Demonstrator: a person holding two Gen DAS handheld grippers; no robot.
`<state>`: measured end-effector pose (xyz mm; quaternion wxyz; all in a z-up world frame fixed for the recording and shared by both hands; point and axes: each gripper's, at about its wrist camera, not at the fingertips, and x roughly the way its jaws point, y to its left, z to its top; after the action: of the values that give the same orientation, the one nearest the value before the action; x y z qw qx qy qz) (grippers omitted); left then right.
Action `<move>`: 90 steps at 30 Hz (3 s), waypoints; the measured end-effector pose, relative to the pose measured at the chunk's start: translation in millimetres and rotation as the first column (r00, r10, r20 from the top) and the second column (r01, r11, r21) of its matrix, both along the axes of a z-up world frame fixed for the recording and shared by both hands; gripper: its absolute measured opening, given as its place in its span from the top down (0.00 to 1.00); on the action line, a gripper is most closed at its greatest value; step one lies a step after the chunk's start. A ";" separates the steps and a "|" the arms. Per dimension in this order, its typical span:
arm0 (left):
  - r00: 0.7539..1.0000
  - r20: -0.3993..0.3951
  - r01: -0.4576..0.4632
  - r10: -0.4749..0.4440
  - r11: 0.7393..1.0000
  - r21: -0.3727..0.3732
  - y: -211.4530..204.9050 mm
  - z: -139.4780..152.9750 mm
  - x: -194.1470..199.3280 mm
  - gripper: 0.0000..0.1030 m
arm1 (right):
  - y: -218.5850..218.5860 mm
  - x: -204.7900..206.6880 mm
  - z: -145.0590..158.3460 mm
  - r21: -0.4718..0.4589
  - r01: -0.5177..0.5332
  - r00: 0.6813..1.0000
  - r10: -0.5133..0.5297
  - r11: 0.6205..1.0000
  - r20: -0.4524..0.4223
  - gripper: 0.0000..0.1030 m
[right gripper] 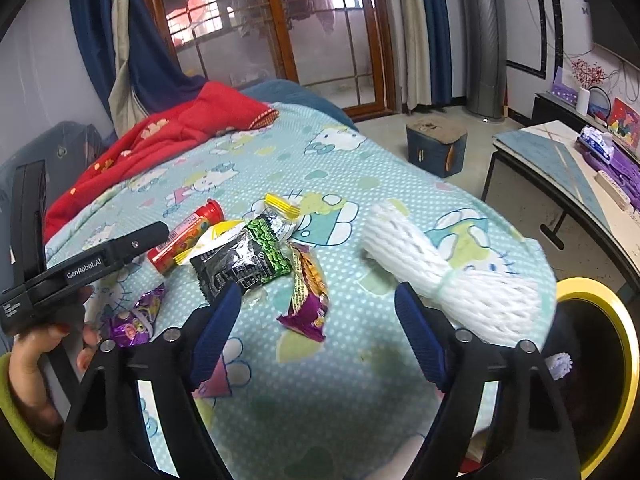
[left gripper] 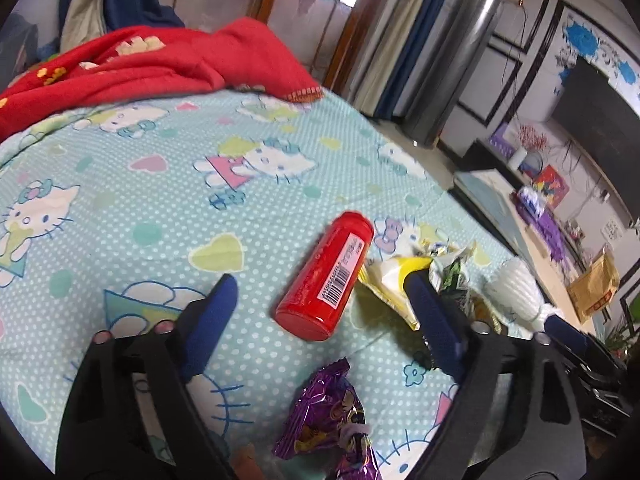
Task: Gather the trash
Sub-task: 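Grasp the red bottle with the left tool while the right tool grasps the yellow-purple snack wrapper, then carry the red bottle and snack wrapper over the yellow bin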
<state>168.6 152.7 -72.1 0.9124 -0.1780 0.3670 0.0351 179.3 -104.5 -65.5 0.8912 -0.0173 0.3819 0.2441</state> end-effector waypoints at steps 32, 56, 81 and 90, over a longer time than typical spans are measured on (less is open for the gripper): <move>0.999 -0.022 0.029 -0.032 0.992 -0.124 12.0 -15.3 -7.5 0.71 | -2.6 -12.0 -33.0 0.007 0.000 0.997 0.001 1.000 -0.072 0.79; 0.972 0.219 0.106 -0.084 0.990 -0.091 -11.4 70.1 -45.4 0.76 | -22.6 -33.2 11.5 0.063 -0.012 1.000 0.011 0.998 0.017 0.79; 0.898 0.292 0.348 -0.328 0.937 -0.018 -114.5 88.2 -57.5 0.76 | -86.4 -42.3 36.8 0.076 0.084 0.993 -0.089 0.994 0.072 0.79; 0.869 0.284 0.422 -0.405 0.906 0.000 -150.7 83.2 -59.8 0.76 | -122.5 -45.1 42.2 0.077 0.151 0.984 -0.157 0.986 0.088 0.79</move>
<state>108.8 2.1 11.0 0.9350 -0.1266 0.2659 -0.1976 134.1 -227.0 -23.3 0.9244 0.0319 0.3311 0.1865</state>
